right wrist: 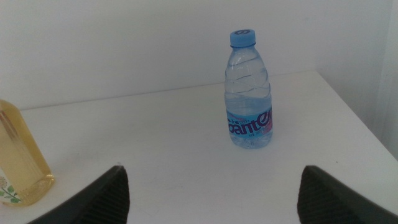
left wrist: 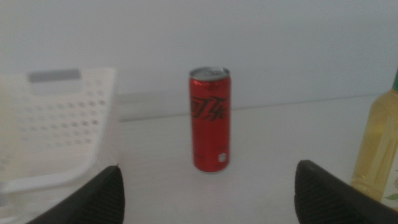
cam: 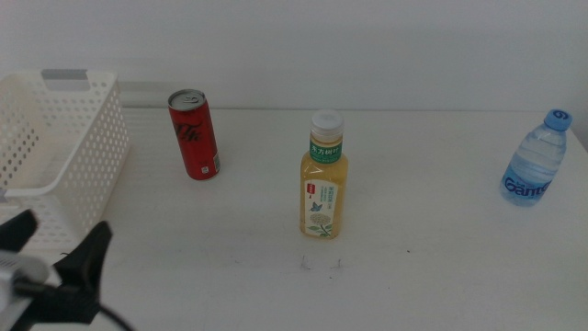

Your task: Use arms to grab the bottles and put them into the dustbin to the left of the table.

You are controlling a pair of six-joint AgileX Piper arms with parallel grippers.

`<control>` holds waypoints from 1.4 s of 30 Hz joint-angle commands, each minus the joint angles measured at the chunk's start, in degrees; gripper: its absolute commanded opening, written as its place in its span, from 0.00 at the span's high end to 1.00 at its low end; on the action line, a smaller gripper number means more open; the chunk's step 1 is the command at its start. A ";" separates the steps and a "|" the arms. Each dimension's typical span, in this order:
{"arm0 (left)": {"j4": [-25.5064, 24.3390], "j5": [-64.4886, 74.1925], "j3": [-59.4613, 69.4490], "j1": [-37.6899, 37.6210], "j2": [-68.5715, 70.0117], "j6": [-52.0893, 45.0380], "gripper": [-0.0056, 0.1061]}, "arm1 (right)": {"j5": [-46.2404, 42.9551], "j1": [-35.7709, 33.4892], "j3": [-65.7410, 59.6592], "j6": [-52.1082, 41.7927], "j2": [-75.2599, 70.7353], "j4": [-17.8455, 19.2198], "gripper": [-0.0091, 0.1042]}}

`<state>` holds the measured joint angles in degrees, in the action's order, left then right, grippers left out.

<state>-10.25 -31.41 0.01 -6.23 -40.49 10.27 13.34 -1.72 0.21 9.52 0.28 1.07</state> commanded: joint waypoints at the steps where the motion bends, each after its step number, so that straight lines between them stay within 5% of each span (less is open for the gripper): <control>1: 0.76 -11.01 -0.01 -0.27 -9.08 0.51 0.11 | -0.51 0.32 -0.21 -0.35 -0.28 0.17 0.24; 9: 3.01 -37.45 -0.01 -0.03 -37.54 -1.36 0.11 | -0.51 0.32 -0.21 -0.35 -0.28 0.17 0.24; 15: 2.07 -38.55 -3.13 -0.03 -51.00 -0.88 0.11 | -0.51 0.32 -0.21 -0.35 -0.28 0.17 0.24; 35: 1.03 -36.63 -22.17 -0.36 -59.21 -0.77 0.11 | -0.51 0.32 -0.21 -0.35 -0.28 0.17 0.24; 42: 14.03 -32.89 -23.70 -7.85 -59.21 -4.01 0.11 | -0.51 0.32 -0.21 -0.35 -0.28 0.17 0.24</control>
<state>0.00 -64.17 -22.88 -12.34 -99.56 7.45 13.34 -1.72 0.21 9.52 0.28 1.07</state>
